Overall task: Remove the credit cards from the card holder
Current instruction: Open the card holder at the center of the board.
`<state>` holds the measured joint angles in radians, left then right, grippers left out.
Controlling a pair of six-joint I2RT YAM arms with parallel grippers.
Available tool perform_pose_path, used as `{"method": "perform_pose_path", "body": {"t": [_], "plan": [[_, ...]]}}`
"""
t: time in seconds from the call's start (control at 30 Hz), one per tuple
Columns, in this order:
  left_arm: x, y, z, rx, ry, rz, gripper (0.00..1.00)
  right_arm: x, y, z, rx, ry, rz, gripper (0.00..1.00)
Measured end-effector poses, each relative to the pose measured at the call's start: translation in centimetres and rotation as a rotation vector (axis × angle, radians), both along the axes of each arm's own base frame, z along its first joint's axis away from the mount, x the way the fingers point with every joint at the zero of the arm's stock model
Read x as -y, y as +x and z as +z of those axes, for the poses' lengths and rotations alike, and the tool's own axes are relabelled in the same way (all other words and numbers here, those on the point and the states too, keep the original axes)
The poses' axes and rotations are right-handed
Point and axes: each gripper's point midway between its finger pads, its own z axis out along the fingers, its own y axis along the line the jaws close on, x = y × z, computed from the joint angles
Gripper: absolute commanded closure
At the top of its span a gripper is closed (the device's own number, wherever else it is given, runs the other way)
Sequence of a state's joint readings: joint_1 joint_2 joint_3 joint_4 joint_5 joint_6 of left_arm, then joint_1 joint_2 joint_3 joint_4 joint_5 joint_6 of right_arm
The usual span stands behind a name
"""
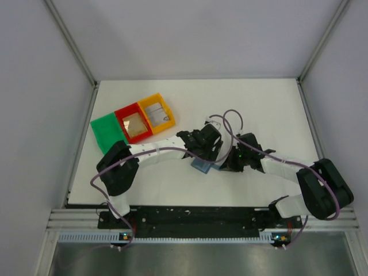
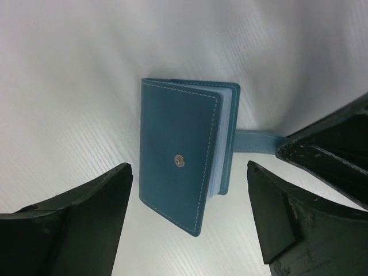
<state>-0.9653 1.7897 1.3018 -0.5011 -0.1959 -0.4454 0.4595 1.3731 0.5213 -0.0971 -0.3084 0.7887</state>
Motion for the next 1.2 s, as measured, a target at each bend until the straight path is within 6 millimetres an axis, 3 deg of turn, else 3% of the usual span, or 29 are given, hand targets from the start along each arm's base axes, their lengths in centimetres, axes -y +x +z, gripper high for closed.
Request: {"method": "perform_pose_path", "body": {"t": [0.17,0.23,0.3,0.37,0.43,0.53,0.6,0.7,0.8,0.97,1.2], "plan": [[-0.8,1.3,-1.4,0.036,0.083,0.051,0.49,0.0,-0.1,0.2,0.010,-0.001,0.023,1.00],[-1.2,1.5,-1.7,0.035,0.095,0.071,0.71,0.0,-0.2,0.5,0.016,0.001,0.043,1.00],[-1.3,1.9,-1.6,0.036,0.084,0.091,0.86,-0.3,0.0,1.2,0.034,0.010,0.066,1.00],[-2.0,2.6,-1.7,0.035,0.070,0.120,0.94,-0.6,0.2,2.1,0.055,0.022,0.094,1.00],[-2.9,3.1,-1.8,0.023,0.051,0.150,0.96,-0.9,0.3,3.0,0.076,0.032,0.124,1.00],[-4.5,3.8,-2.1,-0.016,-0.036,0.202,0.93,-1.5,0.7,5.2,0.118,0.053,0.172,1.00],[-5.9,4.1,-2.6,-0.053,-0.103,0.248,0.84,-2.1,1.5,7.1,0.160,0.070,0.199,1.00],[-7.6,3.4,-4.9,-0.155,-0.183,0.311,0.73,-3.0,2.9,10.0,0.229,0.096,0.233,1.00],[-7.5,2.4,-5.7,-0.221,-0.262,0.333,0.61,-3.7,3.4,11.7,0.255,0.118,0.266,1.00],[-6.7,2.2,-5.1,-0.250,-0.383,0.349,0.40,-4.2,3.9,12.6,0.262,0.116,0.301,1.00],[-7.3,0.7,-4.4,-0.272,-0.419,0.368,0.38,-4.1,4.1,11.8,0.242,0.087,0.323,1.00]]}}
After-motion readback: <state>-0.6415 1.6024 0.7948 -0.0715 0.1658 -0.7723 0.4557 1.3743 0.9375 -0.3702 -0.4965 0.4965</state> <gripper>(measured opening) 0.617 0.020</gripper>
